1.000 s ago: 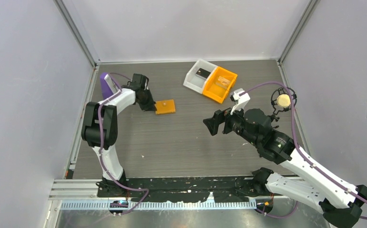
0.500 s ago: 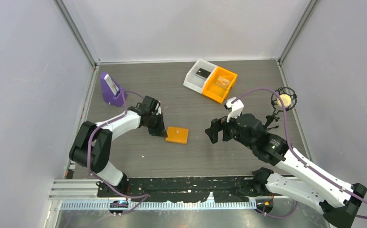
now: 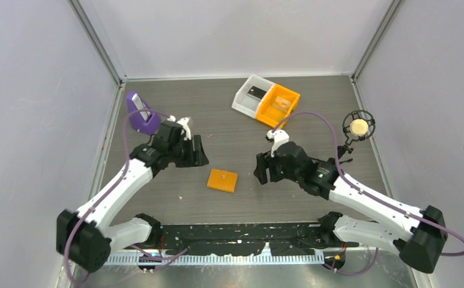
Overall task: Take the credit cards out of the card holder
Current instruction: Move the card holder to the center of the board, then open the card holder at the center of the board.
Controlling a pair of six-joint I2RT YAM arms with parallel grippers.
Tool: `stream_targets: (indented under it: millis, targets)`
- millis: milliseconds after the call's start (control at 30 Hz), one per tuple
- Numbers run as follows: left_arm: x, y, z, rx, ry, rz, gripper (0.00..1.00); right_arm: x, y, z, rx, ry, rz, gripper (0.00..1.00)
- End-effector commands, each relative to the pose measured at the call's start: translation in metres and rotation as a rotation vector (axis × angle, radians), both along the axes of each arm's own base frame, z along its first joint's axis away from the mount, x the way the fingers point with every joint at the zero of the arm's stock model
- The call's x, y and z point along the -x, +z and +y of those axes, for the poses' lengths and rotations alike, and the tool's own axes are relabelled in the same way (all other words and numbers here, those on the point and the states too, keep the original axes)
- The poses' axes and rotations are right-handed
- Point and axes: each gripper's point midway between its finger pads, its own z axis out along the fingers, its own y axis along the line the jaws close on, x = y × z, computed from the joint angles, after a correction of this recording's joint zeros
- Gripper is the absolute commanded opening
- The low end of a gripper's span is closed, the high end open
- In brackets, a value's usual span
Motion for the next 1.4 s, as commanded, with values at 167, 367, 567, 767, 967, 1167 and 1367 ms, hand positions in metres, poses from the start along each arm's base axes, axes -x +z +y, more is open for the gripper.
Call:
stream_targets:
  millis: [167,367,567,767,967,1167,1367]
  targets:
    - [0.014,0.061,0.093,-0.270,0.232,-0.287,0.66,-0.021,-0.001,0.072,0.034,0.085,-0.076,0.66]
    - [0.036,0.079,0.129,-0.275,0.353,-0.435,0.71,-0.024,-0.018,0.118,0.141,0.196,-0.135,0.62]
    - [0.057,0.094,0.155,-0.272,0.431,-0.546,0.74,-0.020,-0.033,0.156,0.153,0.326,-0.155,0.60]
    - [0.064,0.099,0.157,-0.218,0.452,-0.601,0.78,-0.017,-0.045,0.179,0.200,0.405,-0.205,0.60]
    - [0.065,0.101,0.156,-0.205,0.442,-0.615,0.78,-0.027,-0.074,0.177,0.308,0.395,-0.211,0.56]
    - [0.064,0.099,0.151,-0.194,0.422,-0.611,0.78,-0.036,-0.096,0.159,0.417,0.358,-0.220,0.51]
    - [0.063,0.096,0.145,-0.191,0.392,-0.589,0.78,-0.034,-0.119,0.137,0.468,0.296,-0.193,0.42]
